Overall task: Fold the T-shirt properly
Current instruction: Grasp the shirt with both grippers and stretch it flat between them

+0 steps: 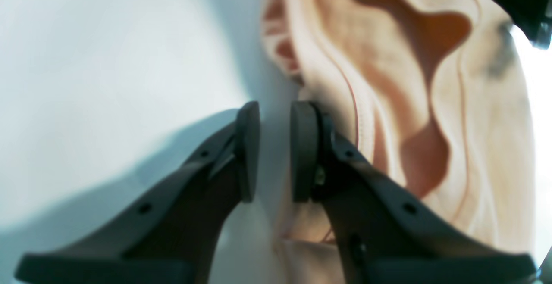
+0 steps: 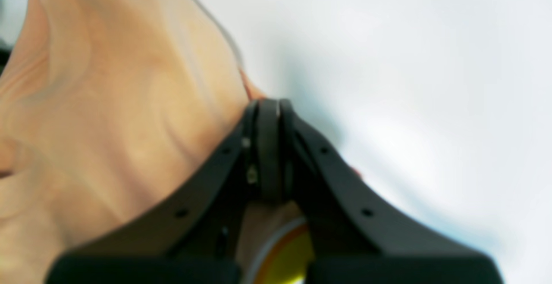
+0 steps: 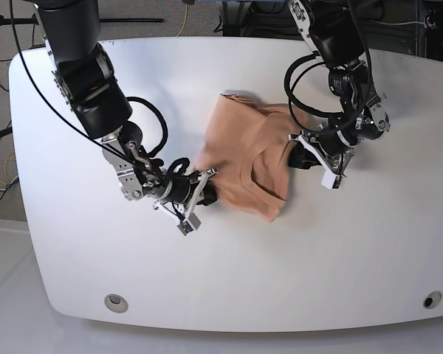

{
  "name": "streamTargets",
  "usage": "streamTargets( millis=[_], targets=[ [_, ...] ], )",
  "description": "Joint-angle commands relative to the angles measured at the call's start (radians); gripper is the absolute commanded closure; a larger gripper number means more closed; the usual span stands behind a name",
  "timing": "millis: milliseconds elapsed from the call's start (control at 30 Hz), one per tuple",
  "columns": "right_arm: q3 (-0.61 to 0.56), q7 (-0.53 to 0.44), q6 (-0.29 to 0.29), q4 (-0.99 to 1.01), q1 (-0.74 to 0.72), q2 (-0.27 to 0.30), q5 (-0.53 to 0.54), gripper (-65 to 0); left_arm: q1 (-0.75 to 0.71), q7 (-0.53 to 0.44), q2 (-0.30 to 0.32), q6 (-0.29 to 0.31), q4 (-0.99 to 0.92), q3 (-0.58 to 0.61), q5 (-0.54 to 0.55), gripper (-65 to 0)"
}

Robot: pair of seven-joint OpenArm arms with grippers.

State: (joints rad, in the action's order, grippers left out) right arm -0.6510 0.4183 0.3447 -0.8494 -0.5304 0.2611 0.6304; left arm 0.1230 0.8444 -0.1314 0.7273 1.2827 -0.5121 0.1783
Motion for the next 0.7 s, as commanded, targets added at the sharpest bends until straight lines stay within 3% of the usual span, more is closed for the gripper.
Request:
streamTargets(
  millis=[0, 400, 667],
  targets=[
    [0.038, 0.052, -0.025, -0.015, 0.039, 0.043, -0.045, -0.6, 0.03, 0.072, 0.019, -0.029, -0.025, -0.001, -0.095, -12.1],
    [0.234, 0.061, -0.025, -0.182, 0.229, 0.123, -0.053, -0.6, 0.152, 0.046, 0.04, -0.059, -0.113, -0.001, -0.092, -12.2],
    [0.366, 0.083, -0.032, -0.322, 0.384, 0.143, -0.05, -0.6, 0.195, -0.006, 0.039, -0.062, -0.151, 0.0, -0.093, -12.2]
  ],
)
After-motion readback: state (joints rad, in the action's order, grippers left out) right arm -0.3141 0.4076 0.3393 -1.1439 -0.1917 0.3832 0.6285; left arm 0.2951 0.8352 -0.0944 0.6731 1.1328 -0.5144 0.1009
